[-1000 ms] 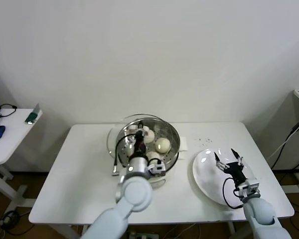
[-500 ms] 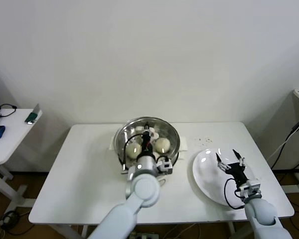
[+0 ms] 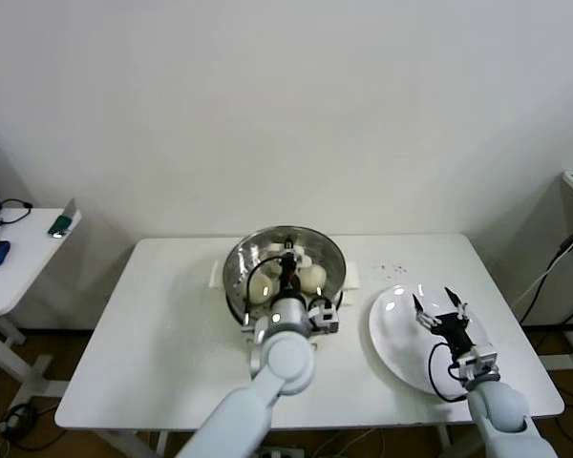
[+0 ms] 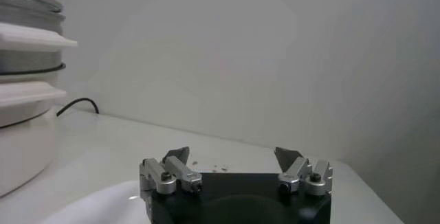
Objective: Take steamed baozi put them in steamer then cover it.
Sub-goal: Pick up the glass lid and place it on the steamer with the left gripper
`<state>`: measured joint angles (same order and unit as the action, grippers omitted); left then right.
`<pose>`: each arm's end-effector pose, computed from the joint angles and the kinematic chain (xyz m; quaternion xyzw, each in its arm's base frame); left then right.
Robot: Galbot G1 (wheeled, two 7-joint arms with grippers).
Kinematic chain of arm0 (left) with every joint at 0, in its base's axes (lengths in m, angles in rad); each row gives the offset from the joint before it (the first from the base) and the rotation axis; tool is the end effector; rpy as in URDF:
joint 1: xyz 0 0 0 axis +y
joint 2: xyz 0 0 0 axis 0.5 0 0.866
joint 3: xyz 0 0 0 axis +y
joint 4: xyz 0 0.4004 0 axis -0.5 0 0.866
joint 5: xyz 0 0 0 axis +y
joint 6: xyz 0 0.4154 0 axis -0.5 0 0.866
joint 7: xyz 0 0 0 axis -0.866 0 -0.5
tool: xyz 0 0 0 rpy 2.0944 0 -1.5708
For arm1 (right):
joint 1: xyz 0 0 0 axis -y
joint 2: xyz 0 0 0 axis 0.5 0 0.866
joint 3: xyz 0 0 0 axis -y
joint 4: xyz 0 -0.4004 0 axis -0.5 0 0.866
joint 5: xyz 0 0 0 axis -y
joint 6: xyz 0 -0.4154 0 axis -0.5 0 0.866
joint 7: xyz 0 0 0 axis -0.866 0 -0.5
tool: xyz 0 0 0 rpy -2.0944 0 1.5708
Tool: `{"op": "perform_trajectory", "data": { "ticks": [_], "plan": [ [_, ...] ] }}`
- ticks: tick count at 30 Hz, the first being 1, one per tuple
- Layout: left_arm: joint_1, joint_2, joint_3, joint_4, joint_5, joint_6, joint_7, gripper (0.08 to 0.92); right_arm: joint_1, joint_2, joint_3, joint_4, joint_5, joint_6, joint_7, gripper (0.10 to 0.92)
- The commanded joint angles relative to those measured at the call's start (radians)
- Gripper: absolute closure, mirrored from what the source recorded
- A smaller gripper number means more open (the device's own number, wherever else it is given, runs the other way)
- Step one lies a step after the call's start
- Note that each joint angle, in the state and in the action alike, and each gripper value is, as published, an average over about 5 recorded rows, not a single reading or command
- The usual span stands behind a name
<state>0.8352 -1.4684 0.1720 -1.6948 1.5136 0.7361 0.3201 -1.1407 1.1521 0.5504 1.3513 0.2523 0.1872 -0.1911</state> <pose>0.3881 -0.2271 -0.2992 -0.0082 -0.7174 -0.6960 0.0273 0.3621 -0.2095 -0.4799 0.0582 -0.9931 0.0817 0.0606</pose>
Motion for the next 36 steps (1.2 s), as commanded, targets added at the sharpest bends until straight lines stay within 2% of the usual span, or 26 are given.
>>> {"op": "perform_trajectory", "data": {
  "ticks": [1,18,30,33,36],
  "plan": [
    [-0.004,-0.003,0.000,0.024,0.005,0.049,-0.019,0.847,-0.002,0.002,0.004,-0.002,-0.002,0.002,-0.003,0.203],
    [-0.016,0.007,0.026,0.065,0.009,0.049,-0.047,0.847,-0.002,0.007,0.017,-0.018,-0.008,0.011,-0.015,0.203],
    [-0.008,0.017,0.031,0.047,0.005,0.047,-0.044,0.847,-0.005,0.009,0.022,-0.015,-0.014,-0.003,-0.018,0.203],
    [-0.006,0.038,0.033,0.027,0.000,0.048,-0.043,0.822,-0.009,0.008,0.025,-0.004,-0.035,-0.034,-0.013,0.203],
    [-0.002,0.068,0.032,-0.010,-0.021,0.048,-0.035,0.750,-0.014,0.007,0.029,0.007,-0.047,-0.064,-0.011,0.203]
  ]
}}
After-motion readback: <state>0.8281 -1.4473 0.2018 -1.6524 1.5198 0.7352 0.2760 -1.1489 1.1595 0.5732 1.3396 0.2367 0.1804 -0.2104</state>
